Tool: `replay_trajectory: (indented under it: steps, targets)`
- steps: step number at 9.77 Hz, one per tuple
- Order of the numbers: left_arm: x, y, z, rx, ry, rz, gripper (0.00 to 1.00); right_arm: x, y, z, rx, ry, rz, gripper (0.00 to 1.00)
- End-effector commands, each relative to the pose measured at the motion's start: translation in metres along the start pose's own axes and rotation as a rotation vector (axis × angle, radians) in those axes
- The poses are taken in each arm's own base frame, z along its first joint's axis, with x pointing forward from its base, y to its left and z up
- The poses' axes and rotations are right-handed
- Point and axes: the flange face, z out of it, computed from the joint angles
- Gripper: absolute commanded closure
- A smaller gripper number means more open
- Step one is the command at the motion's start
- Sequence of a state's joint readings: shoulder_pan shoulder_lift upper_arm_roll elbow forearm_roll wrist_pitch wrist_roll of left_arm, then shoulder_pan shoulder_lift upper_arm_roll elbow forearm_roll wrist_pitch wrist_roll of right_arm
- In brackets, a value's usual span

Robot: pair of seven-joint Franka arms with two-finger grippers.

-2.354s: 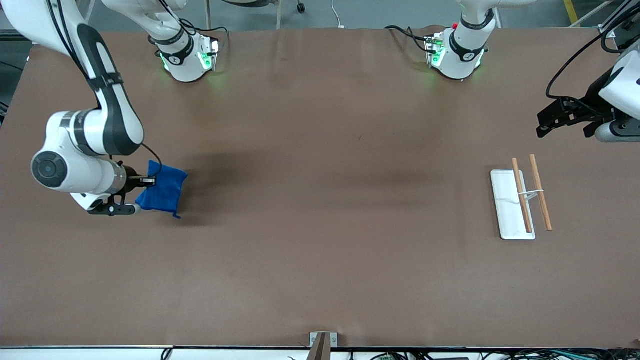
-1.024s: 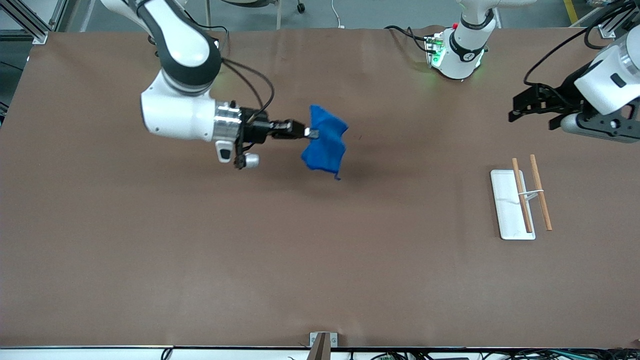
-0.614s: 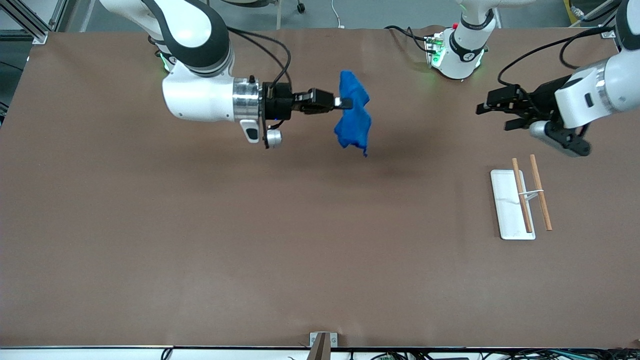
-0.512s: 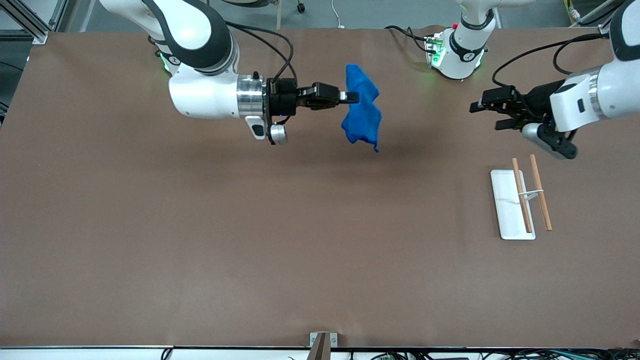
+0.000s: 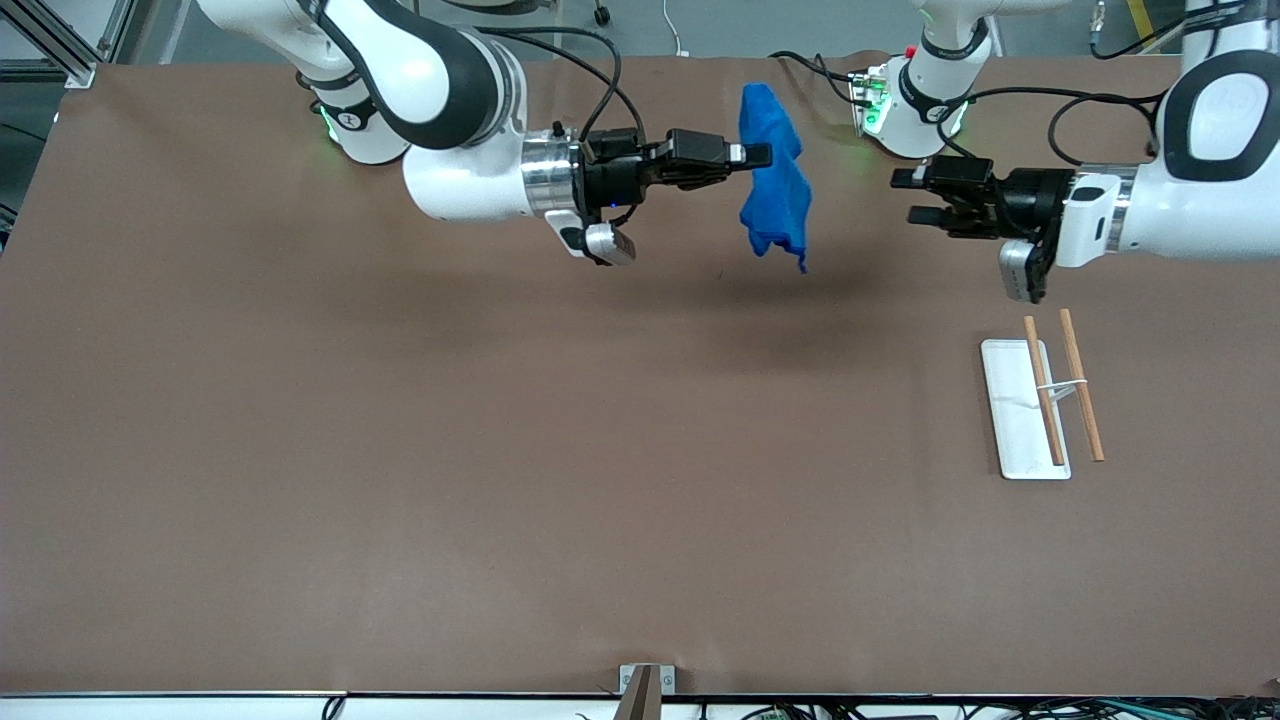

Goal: Right arm passes towel to left arm to hang
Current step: 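Hold the towel up with the right gripper while the left gripper grasps it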

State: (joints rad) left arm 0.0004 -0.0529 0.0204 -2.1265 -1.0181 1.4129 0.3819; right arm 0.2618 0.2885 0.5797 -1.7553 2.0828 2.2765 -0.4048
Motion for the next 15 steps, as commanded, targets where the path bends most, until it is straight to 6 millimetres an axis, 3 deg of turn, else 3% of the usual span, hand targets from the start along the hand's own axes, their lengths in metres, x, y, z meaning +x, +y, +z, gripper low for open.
replay_trajectory:
  steps: [1, 5, 7, 11, 12, 13, 14, 15]
  targets:
    - [-0.013, -0.023, 0.023, -0.158, 0.010, -0.014, 0.00, 0.003, 0.007, 0.014, 0.038, 0.015, -0.006, 1.00]
    - [-0.006, -0.031, 0.041, -0.401, 0.082, -0.039, 0.06, 0.006, 0.002, 0.015, 0.038, 0.033, -0.011, 1.00]
    - [-0.001, -0.034, 0.063, -0.495, 0.113, -0.065, 0.15, 0.005, 0.002, 0.016, 0.040, 0.032, -0.012, 1.00]
    - [0.021, -0.023, 0.106, -0.487, 0.205, -0.085, 0.17, 0.005, 0.003, 0.016, 0.039, 0.032, -0.011, 1.00]
    - [0.022, -0.022, 0.103, -0.492, 0.220, -0.077, 0.32, 0.006, 0.002, 0.015, 0.039, 0.034, -0.011, 1.00]
    - [0.021, -0.021, 0.098, -0.495, 0.226, -0.071, 0.36, 0.005, 0.003, 0.016, 0.039, 0.032, -0.011, 1.00]
    - [0.022, -0.020, 0.091, -0.501, 0.238, -0.065, 0.49, 0.006, 0.002, 0.015, 0.038, 0.033, -0.012, 1.00]
    - [0.022, -0.020, 0.086, -0.502, 0.248, -0.059, 0.90, 0.005, 0.003, 0.016, 0.039, 0.032, -0.011, 1.00]
